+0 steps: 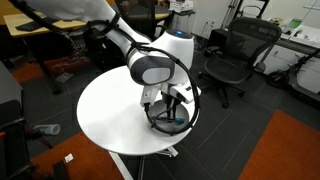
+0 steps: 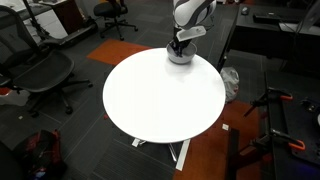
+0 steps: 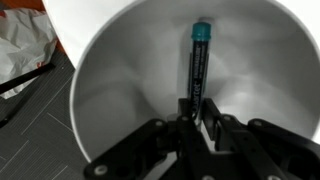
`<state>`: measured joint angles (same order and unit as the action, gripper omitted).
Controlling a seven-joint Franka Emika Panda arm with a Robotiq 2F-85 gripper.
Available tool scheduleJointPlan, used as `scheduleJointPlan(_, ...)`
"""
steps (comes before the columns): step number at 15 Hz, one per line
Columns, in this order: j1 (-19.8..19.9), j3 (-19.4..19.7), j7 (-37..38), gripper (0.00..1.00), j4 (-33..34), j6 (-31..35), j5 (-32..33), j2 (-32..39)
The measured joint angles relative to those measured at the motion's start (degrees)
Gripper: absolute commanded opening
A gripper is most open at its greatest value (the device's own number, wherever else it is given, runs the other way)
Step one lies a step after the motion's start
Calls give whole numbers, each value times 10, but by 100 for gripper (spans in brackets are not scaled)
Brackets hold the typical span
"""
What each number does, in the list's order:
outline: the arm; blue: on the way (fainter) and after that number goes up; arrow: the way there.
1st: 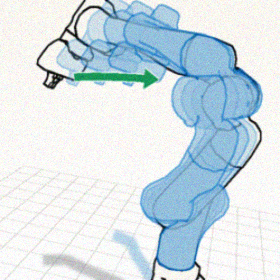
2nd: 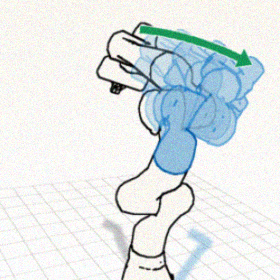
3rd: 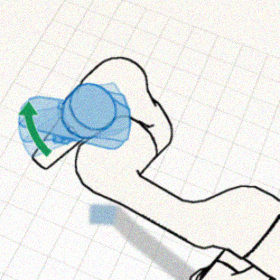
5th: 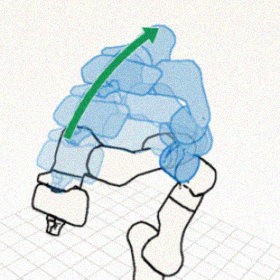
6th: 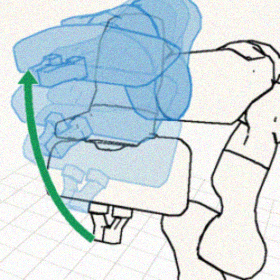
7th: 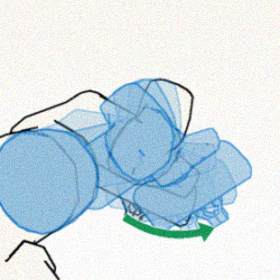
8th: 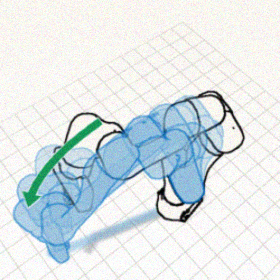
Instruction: Put the marker on the table
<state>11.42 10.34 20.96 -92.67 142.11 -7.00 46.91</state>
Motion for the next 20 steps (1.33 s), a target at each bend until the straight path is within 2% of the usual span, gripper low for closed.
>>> scheduleJointPlan(5, -5, 0, -3, 5, -5, -5, 1, -33)
scheduleJointPlan(11, -25, 6, -13, 5, -58, -11, 16, -120)
scheduleJointPlan(16, -68, 2, -44, 5, -123, -28, 71, -198)
scheduleJointPlan(20, -111, -15, -54, 5, -176, -24, 126, -252)
